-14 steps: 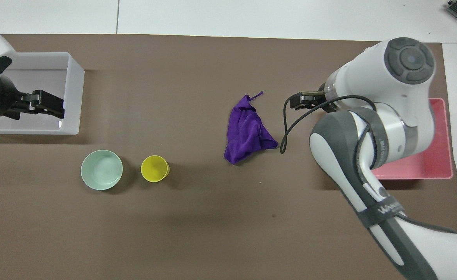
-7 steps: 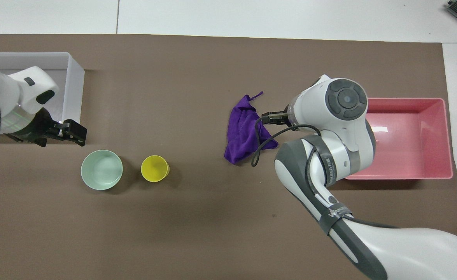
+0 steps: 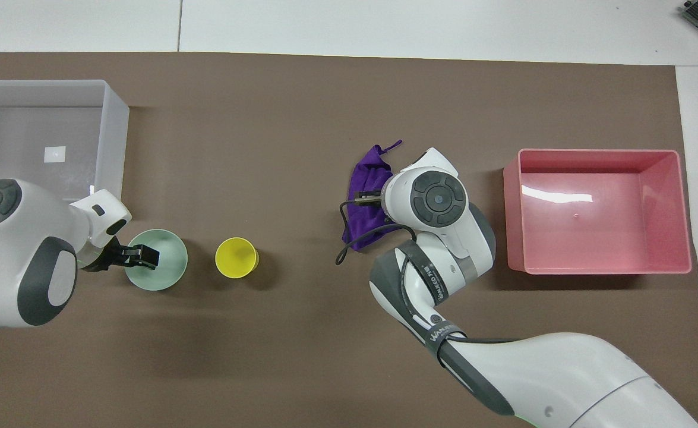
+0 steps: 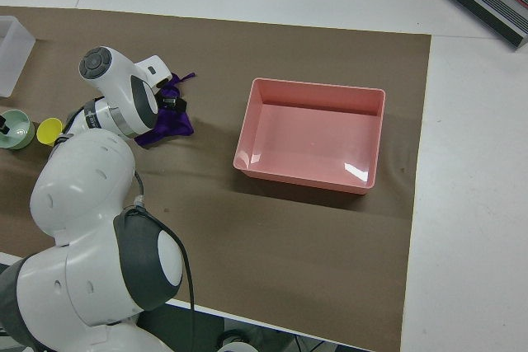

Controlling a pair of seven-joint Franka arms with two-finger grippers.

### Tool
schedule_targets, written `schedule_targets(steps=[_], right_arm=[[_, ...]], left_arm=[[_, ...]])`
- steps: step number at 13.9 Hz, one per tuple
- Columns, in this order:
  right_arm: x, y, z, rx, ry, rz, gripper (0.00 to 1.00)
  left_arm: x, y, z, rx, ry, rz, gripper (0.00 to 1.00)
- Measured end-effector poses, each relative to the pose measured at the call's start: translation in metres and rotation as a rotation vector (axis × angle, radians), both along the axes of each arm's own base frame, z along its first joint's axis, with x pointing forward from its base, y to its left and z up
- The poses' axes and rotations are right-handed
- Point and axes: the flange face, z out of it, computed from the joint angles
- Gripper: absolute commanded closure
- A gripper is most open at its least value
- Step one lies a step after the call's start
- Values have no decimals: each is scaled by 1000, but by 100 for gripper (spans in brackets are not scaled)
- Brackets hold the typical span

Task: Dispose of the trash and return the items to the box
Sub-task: 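Carry the cloth to the pink box while the left gripper lifts the bowl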

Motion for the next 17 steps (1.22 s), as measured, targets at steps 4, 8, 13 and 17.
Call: schedule_targets(steps=[4,8,13,17], right_arm=[[0,1,-9,-3,-9,-14,6],[-4,6,-17,-4,1,-78,96],[-8,12,-13,3,-4,-117,100],[0,-17,33,-27,1,-176,100]], left_arm=[[-5,6,-5,1,11,11,100],[-2,6,2,1,19,11,100],[23,15,70,2,51,30,100],[43,40,155,0,42,77,100]])
